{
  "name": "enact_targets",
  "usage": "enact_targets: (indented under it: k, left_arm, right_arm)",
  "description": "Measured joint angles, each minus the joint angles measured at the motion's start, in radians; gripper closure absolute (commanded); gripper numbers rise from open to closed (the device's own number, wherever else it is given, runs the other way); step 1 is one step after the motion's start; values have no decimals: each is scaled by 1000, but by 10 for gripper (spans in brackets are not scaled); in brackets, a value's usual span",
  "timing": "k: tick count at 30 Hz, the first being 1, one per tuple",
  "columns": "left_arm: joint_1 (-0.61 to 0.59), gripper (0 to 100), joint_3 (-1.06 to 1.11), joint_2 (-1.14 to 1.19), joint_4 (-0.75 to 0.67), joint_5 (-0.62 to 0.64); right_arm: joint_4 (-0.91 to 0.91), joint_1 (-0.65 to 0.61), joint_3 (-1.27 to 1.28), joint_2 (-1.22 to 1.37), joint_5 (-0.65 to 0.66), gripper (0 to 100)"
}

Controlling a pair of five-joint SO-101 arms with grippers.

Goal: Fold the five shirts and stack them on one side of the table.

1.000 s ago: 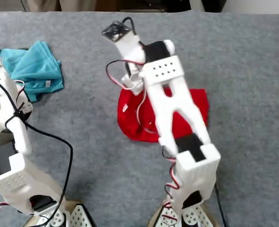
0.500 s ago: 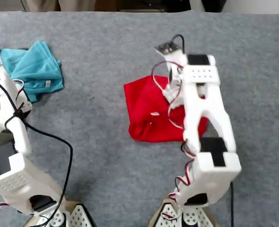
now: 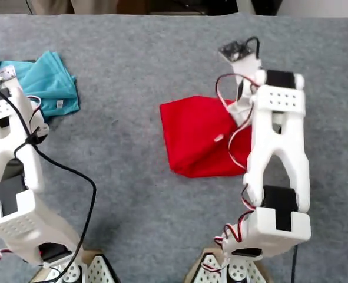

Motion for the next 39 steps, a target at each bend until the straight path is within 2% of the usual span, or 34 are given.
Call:
enact_targets:
  k: [6, 17, 24, 31, 37, 39]
  left_arm:
    - [8, 979, 0, 0, 0, 0]
    - [8, 979, 0, 0, -26, 0]
    - [8, 979, 0, 0, -31, 0]
    - [8, 979, 0, 0, -31, 0]
    - [8, 979, 0, 0, -31, 0]
    - [8, 979, 0, 0, -31, 0]
  right_arm:
    - [34, 44, -52, 0, 34, 995]
    - [-146, 101, 342, -20, 38, 995]
    - [-192, 192, 440, -97, 40, 994]
    - [-249, 161, 585, -153, 35, 991]
    - [-272, 157, 652, -218, -46, 815]
    - [-272, 157, 666, -236, -61, 803]
